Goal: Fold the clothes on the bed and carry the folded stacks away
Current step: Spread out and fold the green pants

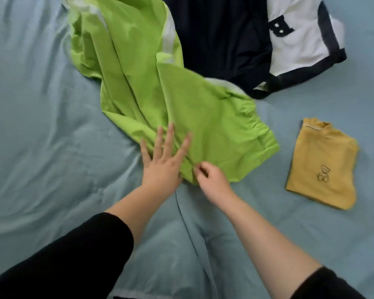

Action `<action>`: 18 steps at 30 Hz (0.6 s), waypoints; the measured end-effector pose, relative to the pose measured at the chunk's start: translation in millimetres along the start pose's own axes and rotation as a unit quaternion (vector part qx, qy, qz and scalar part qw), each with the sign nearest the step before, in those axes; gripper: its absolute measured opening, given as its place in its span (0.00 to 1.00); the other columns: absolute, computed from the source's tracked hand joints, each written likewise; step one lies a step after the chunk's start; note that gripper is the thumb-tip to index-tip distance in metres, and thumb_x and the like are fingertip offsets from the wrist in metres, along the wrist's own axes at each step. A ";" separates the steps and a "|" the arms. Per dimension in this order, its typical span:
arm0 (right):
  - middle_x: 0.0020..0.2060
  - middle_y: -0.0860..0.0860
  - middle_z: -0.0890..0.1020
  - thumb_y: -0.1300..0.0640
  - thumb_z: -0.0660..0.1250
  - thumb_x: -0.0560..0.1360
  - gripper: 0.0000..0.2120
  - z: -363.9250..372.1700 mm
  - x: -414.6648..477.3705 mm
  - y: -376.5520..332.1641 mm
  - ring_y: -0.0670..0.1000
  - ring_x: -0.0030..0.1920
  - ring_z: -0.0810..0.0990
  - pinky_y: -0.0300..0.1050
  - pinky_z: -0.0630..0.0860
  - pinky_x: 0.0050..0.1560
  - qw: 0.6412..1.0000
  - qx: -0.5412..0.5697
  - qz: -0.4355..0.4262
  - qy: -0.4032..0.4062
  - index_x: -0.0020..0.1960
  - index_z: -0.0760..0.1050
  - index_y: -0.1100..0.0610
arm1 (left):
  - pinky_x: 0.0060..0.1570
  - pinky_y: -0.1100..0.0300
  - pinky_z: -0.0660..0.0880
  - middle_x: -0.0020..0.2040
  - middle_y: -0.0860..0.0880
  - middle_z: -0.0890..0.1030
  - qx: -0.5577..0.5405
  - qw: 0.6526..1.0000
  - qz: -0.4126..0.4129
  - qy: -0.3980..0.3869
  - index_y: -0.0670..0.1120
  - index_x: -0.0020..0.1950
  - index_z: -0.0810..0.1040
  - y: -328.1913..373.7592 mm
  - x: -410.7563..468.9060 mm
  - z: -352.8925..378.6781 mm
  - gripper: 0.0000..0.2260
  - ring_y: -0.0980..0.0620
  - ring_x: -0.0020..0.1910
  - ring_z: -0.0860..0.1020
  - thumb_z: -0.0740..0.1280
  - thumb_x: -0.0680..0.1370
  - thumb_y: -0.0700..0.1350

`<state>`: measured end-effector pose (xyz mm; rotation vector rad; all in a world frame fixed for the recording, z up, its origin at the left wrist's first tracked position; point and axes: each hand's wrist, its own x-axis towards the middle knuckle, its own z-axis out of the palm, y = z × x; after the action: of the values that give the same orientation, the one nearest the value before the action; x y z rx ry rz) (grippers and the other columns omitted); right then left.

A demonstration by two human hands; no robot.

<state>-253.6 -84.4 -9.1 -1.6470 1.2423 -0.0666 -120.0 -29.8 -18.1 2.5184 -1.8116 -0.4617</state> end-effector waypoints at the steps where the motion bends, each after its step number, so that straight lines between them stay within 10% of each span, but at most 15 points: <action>1: 0.34 0.48 0.78 0.62 0.63 0.79 0.07 1.3 -21.0 0.1 0.49 0.41 0.74 0.42 0.66 0.41 1.000 0.025 0.004 -0.004 0.43 0.76 0.56 | 0.65 0.31 0.29 0.76 0.48 0.27 0.042 0.997 0.053 -0.030 0.63 0.77 0.44 5.3 -6.9 -3.9 0.44 0.43 0.72 0.25 0.65 0.71 0.38; 3: 0.38 0.46 0.78 0.62 0.64 0.78 0.06 -4.3 -60.1 -0.2 0.48 0.44 0.76 0.40 0.69 0.45 0.996 0.070 0.006 0.052 0.45 0.76 0.54 | 0.66 0.27 0.34 0.79 0.52 0.38 0.031 0.993 0.077 -0.085 0.60 0.71 0.64 14.2 -17.8 -14.8 0.31 0.45 0.75 0.29 0.62 0.72 0.35; 7: 0.58 0.53 0.76 0.55 0.70 0.75 0.18 -33.9 -124.7 11.5 0.54 0.63 0.73 0.47 0.67 0.65 0.937 0.111 0.146 0.298 0.63 0.73 0.58 | 0.66 0.39 0.65 0.68 0.44 0.68 -0.192 0.973 -0.024 -0.129 0.44 0.62 0.73 38.5 -43.1 -41.4 0.18 0.41 0.69 0.66 0.61 0.73 0.35; 10: 0.64 0.51 0.73 0.38 0.68 0.71 0.36 -52.2 -152.4 0.8 0.54 0.63 0.74 0.54 0.73 0.58 0.833 0.400 0.330 0.194 0.74 0.62 0.50 | 0.57 0.47 0.71 0.59 0.41 0.72 -0.214 0.969 -0.034 -0.115 0.40 0.57 0.73 62.7 -78.3 -59.6 0.12 0.40 0.59 0.71 0.61 0.74 0.36; 12: 0.51 0.52 0.84 0.31 0.63 0.68 0.34 -63.6 -154.2 -7.5 0.54 0.48 0.83 0.49 0.77 0.42 0.752 0.545 0.358 0.099 0.66 0.73 0.51 | 0.56 0.47 0.70 0.57 0.41 0.73 -0.216 0.969 -0.011 -0.122 0.41 0.56 0.73 79.0 -106.4 -67.2 0.11 0.40 0.58 0.71 0.61 0.74 0.36; 15: 0.38 0.57 0.85 0.45 0.64 0.77 0.16 -69.8 -155.7 -8.8 0.58 0.43 0.81 0.52 0.77 0.42 0.708 0.586 0.381 0.094 0.49 0.79 0.57 | 0.57 0.51 0.70 0.58 0.44 0.73 -0.258 0.953 0.026 -0.156 0.45 0.62 0.72 103.2 -144.3 -80.5 0.16 0.42 0.60 0.73 0.66 0.74 0.42; 18: 0.42 0.62 0.84 0.64 0.59 0.76 0.10 -78.4 -175.3 -5.7 0.61 0.47 0.80 0.54 0.78 0.49 0.741 0.541 0.384 0.102 0.54 0.76 0.64 | 0.67 0.54 0.67 0.70 0.49 0.68 -0.349 0.905 0.031 -0.240 0.60 0.76 0.54 115.3 -171.1 -97.4 0.45 0.50 0.69 0.68 0.74 0.65 0.65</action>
<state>-375.8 -8.6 118.4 -0.0640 1.5169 -0.3845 -253.1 74.5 135.1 1.9351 -1.4289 -1.5170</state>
